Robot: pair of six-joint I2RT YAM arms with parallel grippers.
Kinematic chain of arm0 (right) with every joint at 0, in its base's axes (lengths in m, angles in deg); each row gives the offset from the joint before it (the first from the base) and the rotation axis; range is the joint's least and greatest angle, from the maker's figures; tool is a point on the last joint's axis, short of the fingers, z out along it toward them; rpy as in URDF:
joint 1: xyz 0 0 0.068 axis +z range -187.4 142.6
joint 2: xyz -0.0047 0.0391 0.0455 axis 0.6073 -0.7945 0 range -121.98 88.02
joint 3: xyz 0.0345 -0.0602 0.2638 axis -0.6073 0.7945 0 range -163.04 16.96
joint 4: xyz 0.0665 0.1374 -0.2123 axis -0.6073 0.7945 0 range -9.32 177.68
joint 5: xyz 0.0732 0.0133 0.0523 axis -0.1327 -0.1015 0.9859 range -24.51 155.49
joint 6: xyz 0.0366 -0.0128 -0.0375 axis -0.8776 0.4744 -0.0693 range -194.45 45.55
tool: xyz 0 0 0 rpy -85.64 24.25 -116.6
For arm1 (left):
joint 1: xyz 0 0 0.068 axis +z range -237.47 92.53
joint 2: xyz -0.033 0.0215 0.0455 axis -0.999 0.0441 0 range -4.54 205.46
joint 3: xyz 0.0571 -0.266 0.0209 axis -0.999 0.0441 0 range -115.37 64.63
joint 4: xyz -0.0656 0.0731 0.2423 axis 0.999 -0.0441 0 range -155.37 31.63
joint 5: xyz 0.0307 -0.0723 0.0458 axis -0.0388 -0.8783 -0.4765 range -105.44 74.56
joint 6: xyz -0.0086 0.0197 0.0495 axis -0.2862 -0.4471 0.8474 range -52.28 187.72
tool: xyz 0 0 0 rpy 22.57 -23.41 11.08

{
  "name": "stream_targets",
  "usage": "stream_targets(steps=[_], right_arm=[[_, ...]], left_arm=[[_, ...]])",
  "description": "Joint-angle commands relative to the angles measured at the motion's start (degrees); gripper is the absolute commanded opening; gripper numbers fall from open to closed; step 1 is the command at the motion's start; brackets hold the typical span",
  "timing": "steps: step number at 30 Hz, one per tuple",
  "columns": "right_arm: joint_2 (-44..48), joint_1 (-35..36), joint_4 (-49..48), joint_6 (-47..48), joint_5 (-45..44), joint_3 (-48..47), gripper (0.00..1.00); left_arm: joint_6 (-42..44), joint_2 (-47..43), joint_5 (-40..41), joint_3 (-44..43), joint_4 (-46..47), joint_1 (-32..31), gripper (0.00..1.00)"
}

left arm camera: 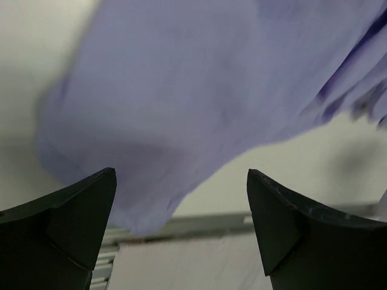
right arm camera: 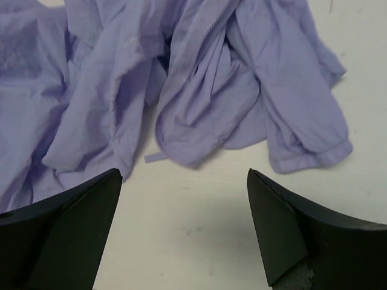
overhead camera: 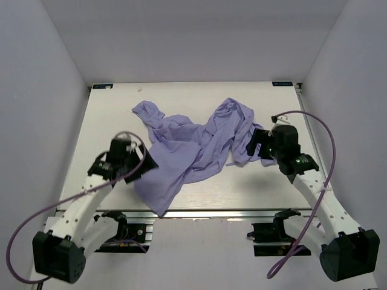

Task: Zip up the jacket

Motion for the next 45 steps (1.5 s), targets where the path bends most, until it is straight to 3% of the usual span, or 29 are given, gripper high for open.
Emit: stream_targets(steps=[1,6,9,12,23,33,35,37,40,42,43,45], right_arm=[[1.39,-0.13,-1.97,-2.26,2.46,0.86,0.89],[-5.89,-0.13,-3.81,-2.87,0.7,-3.78,0.89],[-12.3,-0.47,-2.67,-5.33,-4.66,-7.74,0.89],[-17.67,-1.87,-4.68,-5.42,-3.88,-10.38,0.89],[-42.8,-6.36,-4.08,-5.67,2.81,-31.73,0.86],[-55.64,-7.94,-10.93,-9.2,5.53,-37.8,0.76],[-57.84,-8.65,-11.98,-8.59,7.36,-39.83,0.65],[-59.68,-9.09,-12.86,-5.78,9.39,-43.25,0.41],[-61.96,-9.18,-9.63,-0.7,9.14,-51.22,0.19],[-62.68,-9.27,-3.66,2.03,5.55,-56.07,0.12],[-62.59,-9.35,-1.81,4.05,4.14,-60.01,0.02],[-61.11,-9.27,1.8,5.99,0.18,-62.15,0.0]], left_arm=[[-4.29,-7.85,-8.54,8.97,-6.26,-3.53,0.98],[-5.7,-18.66,-5.39,13.49,-16.1,-4.33,0.98],[-5.96,-19.65,-5.72,14.11,-15.59,-4.33,0.98],[-6.14,-18.25,-5.38,16.04,-13.92,-4.42,0.98],[-7.19,-2.54,-6.43,17.89,-3.12,-6.79,0.98],[-3.07,20.22,-5.63,8.75,4.88,-8.55,0.98],[-1.75,23.49,-6.26,5.96,7.61,-8.55,0.96],[0.17,28.94,-7.31,3.14,9.89,-8.55,0.96],[2.64,36.56,-8.45,-4.77,10.34,-8.63,0.96],[3.52,39.66,-9.24,-10.57,10.17,-8.63,0.96],[4.14,41.76,-10.29,-12.24,9.9,-8.63,0.96],[4.23,42.66,-10.65,-15.49,9.55,-8.81,0.96]])
